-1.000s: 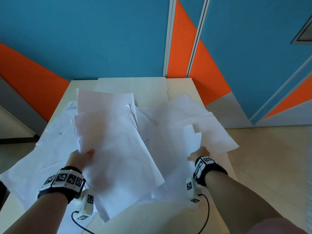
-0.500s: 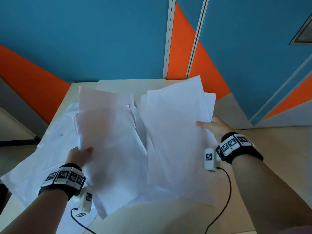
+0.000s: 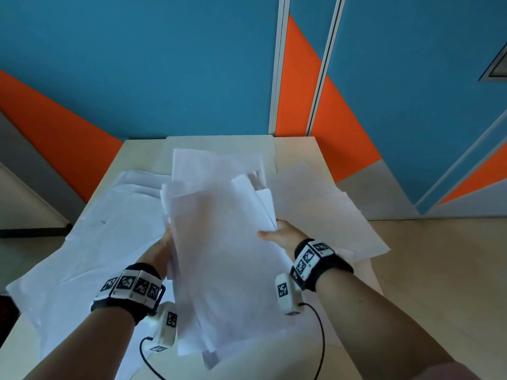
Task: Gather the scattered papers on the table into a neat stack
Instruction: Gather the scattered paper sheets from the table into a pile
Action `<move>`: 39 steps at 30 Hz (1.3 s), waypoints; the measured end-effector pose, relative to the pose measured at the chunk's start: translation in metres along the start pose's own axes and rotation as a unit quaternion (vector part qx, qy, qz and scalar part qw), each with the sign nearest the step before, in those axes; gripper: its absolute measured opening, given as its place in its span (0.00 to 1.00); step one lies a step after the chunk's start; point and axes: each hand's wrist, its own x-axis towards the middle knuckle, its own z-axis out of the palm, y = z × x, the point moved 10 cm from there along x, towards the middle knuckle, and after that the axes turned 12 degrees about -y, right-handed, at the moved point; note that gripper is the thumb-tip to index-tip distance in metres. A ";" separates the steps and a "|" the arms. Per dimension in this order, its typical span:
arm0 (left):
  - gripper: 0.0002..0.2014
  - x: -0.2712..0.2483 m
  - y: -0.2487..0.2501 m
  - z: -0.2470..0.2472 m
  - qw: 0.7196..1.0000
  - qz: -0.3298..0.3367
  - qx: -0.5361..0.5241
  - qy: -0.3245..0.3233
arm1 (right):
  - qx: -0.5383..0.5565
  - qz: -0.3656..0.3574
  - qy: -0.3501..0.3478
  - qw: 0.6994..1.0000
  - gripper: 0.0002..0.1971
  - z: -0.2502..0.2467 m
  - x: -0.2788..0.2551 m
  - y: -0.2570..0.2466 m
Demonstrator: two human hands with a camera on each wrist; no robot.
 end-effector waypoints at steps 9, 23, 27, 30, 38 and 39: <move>0.47 0.014 -0.028 0.007 0.993 0.010 -0.090 -0.075 | -0.016 -0.012 0.038 0.999 0.16 -0.003 0.014 0.009; 0.23 0.015 -0.026 -0.086 0.970 -0.039 0.104 0.214 | -0.400 0.117 0.064 0.907 0.36 -0.085 0.034 0.034; 0.24 0.025 -0.028 -0.103 0.969 -0.057 0.102 0.219 | -0.496 0.201 0.021 0.844 0.43 -0.084 0.042 0.059; 0.24 0.037 -0.024 -0.107 0.970 -0.060 0.102 0.213 | -0.483 0.201 -0.011 0.852 0.25 -0.077 0.053 0.064; 0.24 0.076 -0.015 -0.121 0.975 -0.061 0.090 0.191 | -0.660 0.170 -0.010 0.732 0.21 -0.093 0.077 0.010; 0.24 0.079 -0.015 -0.123 0.975 -0.062 0.093 0.190 | -0.682 0.166 -0.006 0.712 0.21 -0.097 0.081 0.004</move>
